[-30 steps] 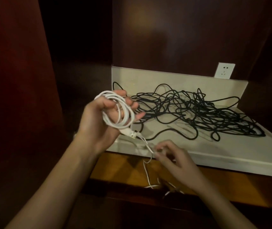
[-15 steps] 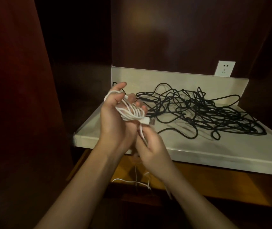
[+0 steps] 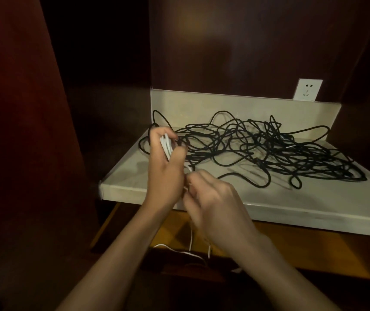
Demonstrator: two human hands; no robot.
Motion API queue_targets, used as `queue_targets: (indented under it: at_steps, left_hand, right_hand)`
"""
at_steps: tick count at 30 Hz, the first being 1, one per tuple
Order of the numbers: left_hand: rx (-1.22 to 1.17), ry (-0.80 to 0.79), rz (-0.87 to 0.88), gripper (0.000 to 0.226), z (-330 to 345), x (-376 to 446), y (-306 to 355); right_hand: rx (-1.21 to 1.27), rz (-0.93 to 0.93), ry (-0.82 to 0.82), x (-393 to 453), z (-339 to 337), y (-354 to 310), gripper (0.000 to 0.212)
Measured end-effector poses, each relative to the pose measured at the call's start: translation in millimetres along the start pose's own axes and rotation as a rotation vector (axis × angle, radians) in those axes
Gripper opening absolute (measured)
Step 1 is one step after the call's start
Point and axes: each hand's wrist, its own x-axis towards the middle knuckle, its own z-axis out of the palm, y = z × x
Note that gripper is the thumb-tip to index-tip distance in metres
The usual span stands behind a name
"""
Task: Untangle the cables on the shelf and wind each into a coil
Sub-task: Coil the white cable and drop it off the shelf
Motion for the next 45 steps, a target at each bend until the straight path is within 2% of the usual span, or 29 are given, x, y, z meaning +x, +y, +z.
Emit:
queue_targets:
  at_steps: [2,4,7,8,9,11,13,15,17,21,24,27,30,35,37,41,45]
  left_hand:
    - [0.086,-0.12,-0.073,0.02,-4.8,4.7,-3.9]
    - [0.227,-0.25,-0.101,0.011,-7.7,7.3,-7.0]
    - [0.369,-0.384,-0.087,0.016,-10.6,5.9,-7.4]
    - [0.418,-0.416,-0.086,0.019,-12.0,5.4,-8.6]
    - [0.466,-0.435,-0.078,0.02,-14.2,5.5,-10.0]
    - [0.529,-0.476,-0.074,0.027,-19.2,5.9,-8.9]
    - [0.487,-0.578,-0.105,0.043,-20.6,4.6,-2.6]
    - [0.275,-0.716,-0.225,0.051,-20.2,4.0,7.3]
    - [0.078,-0.834,-0.4,0.053,-23.4,5.4,17.8]
    - [0.136,-1.046,-0.348,0.025,-34.1,12.0,16.7]
    - [0.082,-1.03,-0.448,0.019,-35.7,13.6,12.4]
    - [0.028,-1.09,-0.496,0.034,-36.4,14.2,11.6]
    - [-0.098,-1.026,-0.636,0.043,-37.7,17.7,9.0]
    - [-0.286,-1.024,-0.768,0.046,-37.1,16.5,1.7]
    - [-0.185,-0.966,-0.679,0.039,-37.7,16.4,-3.7]
    - [0.164,-0.788,-0.304,0.01,-41.7,15.0,-7.6]
    - [0.177,-0.663,-0.178,0.021,-44.2,9.0,-10.9]
  right_hand:
    - [0.059,-0.052,-0.025,2.1,-6.8,6.0,0.004]
    - [0.166,0.015,-0.152,4.3,-16.5,9.7,0.014]
    - [0.582,0.483,-0.594,13.3,-32.7,27.3,0.02]
    - [0.657,0.563,-0.696,13.9,-35.1,34.6,0.02]
    - [0.644,0.563,-0.721,12.9,-35.0,41.3,0.019]
    - [0.562,0.465,-0.636,10.3,-33.3,46.9,0.012]
    - [0.464,0.27,-0.471,12.1,-37.7,42.3,0.011]
    - [0.452,0.116,-0.332,18.6,-45.3,38.4,0.009]
    - [0.471,0.071,-0.244,25.5,-48.7,38.5,0.008]
    - [0.538,0.093,-0.162,26.0,-41.0,39.6,0.026]
    - [0.55,0.102,-0.219,26.1,-40.7,42.5,0.028]
    - [0.552,0.095,-0.278,27.0,-42.1,43.3,0.02]
    - [0.676,0.155,-0.353,28.4,-39.5,43.0,0.014]
    - [0.676,0.225,-0.486,36.9,-31.2,50.4,0.022]
    - [0.629,0.209,-0.467,37.8,-29.5,52.3,0.021]
    - [0.624,0.255,-0.417,34.7,-23.9,59.2,0.027]
    - [0.672,0.346,-0.31,32.2,-20.1,62.6,0.027]
